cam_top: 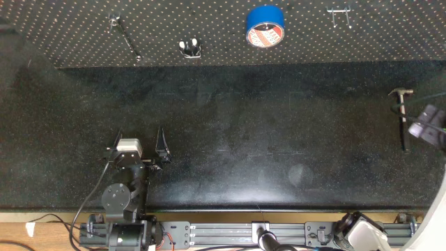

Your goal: Place Tools Onto Pegboard

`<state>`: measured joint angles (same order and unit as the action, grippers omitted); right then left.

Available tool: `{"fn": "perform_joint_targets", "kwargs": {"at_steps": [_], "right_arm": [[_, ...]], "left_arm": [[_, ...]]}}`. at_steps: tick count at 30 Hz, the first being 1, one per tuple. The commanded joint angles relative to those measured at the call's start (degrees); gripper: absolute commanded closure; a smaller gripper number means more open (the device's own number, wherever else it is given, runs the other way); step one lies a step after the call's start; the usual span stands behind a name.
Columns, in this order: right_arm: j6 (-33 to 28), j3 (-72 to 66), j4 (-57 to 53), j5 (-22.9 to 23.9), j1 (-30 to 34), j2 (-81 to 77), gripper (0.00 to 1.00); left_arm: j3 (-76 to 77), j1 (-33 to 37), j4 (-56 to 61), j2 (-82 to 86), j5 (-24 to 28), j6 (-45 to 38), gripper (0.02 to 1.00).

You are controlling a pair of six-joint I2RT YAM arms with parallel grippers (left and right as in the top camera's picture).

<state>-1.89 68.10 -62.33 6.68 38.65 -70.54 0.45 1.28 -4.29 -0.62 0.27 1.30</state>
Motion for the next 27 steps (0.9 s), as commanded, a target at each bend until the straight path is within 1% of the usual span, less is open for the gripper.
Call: {"fn": "perform_joint_targets", "kwargs": {"at_steps": [1, 3, 4, 5, 6, 7, 9, 11, 14, 16, 19, 27], "right_arm": [[-23.26, -0.07, 0.63, -6.36, 6.47, -4.74, 0.023], [-28.63, -0.28, 0.9, -6.36, 6.91, -9.94, 0.025], [-29.11, -0.28, 1.11, -6.38, 6.91, -13.03, 0.023], [-29.83, -0.28, 1.38, -7.76, 6.91, -15.41, 0.023], [-31.41, -0.28, 1.55, -10.75, 6.88, -17.44, 0.023], [-32.11, -0.28, 2.05, -12.37, 6.69, -18.91, 0.025], [-32.3, -0.28, 3.63, -12.11, 5.38, -21.99, 0.025], [-34.14, -0.28, 5.31, -11.41, 3.23, -24.79, 0.025], [-34.23, -0.28, 7.98, -7.04, 0.81, -28.33, 0.025], [-34.77, -0.28, 9.11, -7.13, 0.63, -30.4, 0.023], [-37.92, -0.28, 9.33, -7.1, 0.63, -32.37, 0.023], [-39.82, -0.28, 10.4, -7.3, 0.5, -33.92, 0.025]], "left_arm": [[-0.13, -0.22, -0.39, 0.42, 0.44, -0.74, 0.023], [-0.13, -0.22, -0.39, 0.42, 0.44, -0.74, 0.023], [-0.13, -0.22, -0.39, 0.42, 0.44, -0.74, 0.023], [-0.13, -0.22, -0.39, 0.42, 0.44, -0.74, 0.023], [-0.13, -0.22, -0.39, 0.42, 0.44, -0.74, 0.02], [-0.13, -0.22, -0.39, 0.42, 0.44, -0.74, 0.023], [-0.13, -0.22, -0.39, 0.42, 0.44, -0.74, 0.023], [-0.13, -0.22, -0.39, 0.42, 0.44, -0.74, 0.023], [-0.13, -0.22, -0.39, 0.42, 0.44, -0.74, 0.023], [-0.13, -0.22, -0.39, 0.42, 0.44, -0.74, 0.023], [-0.13, -0.22, -0.39, 0.42, 0.44, -0.74, 0.023], [-0.13, -0.22, -0.39, 0.42, 0.44, -0.74, 0.023]]}}
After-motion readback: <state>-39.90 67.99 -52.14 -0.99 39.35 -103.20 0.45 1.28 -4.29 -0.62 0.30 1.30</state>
